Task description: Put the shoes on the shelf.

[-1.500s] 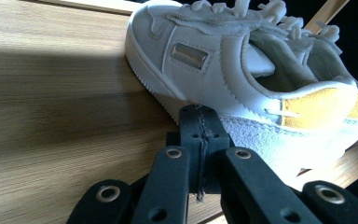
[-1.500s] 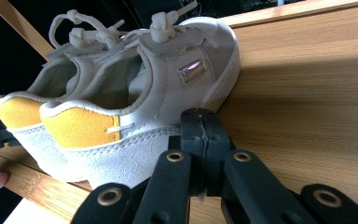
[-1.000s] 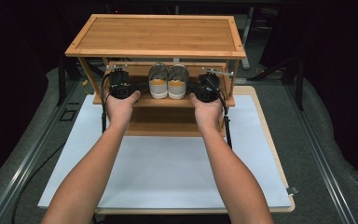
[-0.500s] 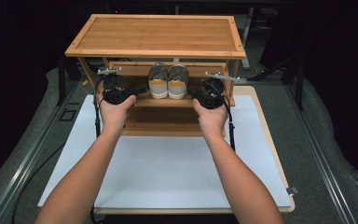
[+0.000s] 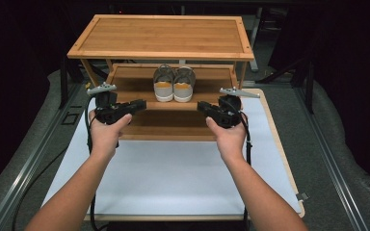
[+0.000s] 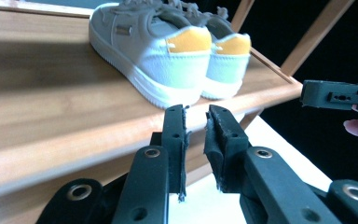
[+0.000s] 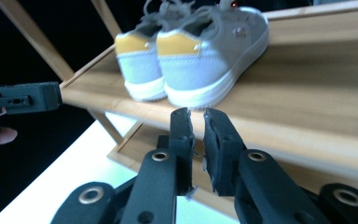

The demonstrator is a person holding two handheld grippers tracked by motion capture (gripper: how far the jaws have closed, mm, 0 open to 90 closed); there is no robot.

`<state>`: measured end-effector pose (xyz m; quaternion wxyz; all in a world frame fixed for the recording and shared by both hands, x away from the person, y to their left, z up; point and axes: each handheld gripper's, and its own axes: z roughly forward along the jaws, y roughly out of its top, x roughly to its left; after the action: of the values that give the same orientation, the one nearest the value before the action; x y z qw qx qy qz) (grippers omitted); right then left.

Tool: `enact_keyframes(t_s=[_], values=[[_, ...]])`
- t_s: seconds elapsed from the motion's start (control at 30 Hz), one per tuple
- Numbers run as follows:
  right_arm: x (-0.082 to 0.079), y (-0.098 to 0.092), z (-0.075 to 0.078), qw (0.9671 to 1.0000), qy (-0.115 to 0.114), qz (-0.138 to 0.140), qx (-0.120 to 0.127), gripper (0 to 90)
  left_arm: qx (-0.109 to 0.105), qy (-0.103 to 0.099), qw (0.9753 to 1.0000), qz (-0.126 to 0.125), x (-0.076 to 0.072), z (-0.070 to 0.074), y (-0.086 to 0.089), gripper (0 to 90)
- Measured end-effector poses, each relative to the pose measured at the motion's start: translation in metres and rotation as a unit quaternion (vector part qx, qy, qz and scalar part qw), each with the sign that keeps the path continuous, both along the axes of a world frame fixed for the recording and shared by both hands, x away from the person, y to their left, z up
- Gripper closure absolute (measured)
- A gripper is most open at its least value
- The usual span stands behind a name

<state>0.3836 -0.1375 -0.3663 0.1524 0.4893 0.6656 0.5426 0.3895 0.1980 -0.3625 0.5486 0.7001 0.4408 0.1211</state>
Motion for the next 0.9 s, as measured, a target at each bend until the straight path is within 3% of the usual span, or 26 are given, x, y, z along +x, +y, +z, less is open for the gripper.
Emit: enact_keyframes(t_s=[0.03,0.07,0.2,0.4,0.6,0.9], values=[[-0.004,-0.002,-0.001,1.0,0.005,0.006,-0.004,78.8,-0.003,0.0,1.0,-0.002,-0.004,-0.002,0.003,73.1],[-0.008,-0.002,-0.003,1.0,0.0,0.009,0.001,77.8,-0.008,0.0,1.0,-0.004,-0.008,-0.005,0.006,71.7],[-0.025,-0.004,-0.011,0.9996,-0.015,0.015,-0.019,70.9,-0.01,-0.001,0.9999,-0.008,-0.025,-0.017,0.017,66.2],[-0.049,-0.008,-0.028,0.9989,-0.015,0.027,-0.035,65.0,0.001,0.004,1.0,-0.008,-0.044,-0.041,0.03,60.7],[-0.071,-0.017,-0.051,0.9982,-0.023,0.016,-0.053,61.9,0.021,0.006,0.9997,-0.007,-0.057,-0.065,0.037,55.3],[-0.093,-0.035,-0.092,0.9979,-0.004,-0.012,-0.064,58.2,0.047,0.015,0.9987,-0.017,-0.076,-0.101,0.042,49.9]])
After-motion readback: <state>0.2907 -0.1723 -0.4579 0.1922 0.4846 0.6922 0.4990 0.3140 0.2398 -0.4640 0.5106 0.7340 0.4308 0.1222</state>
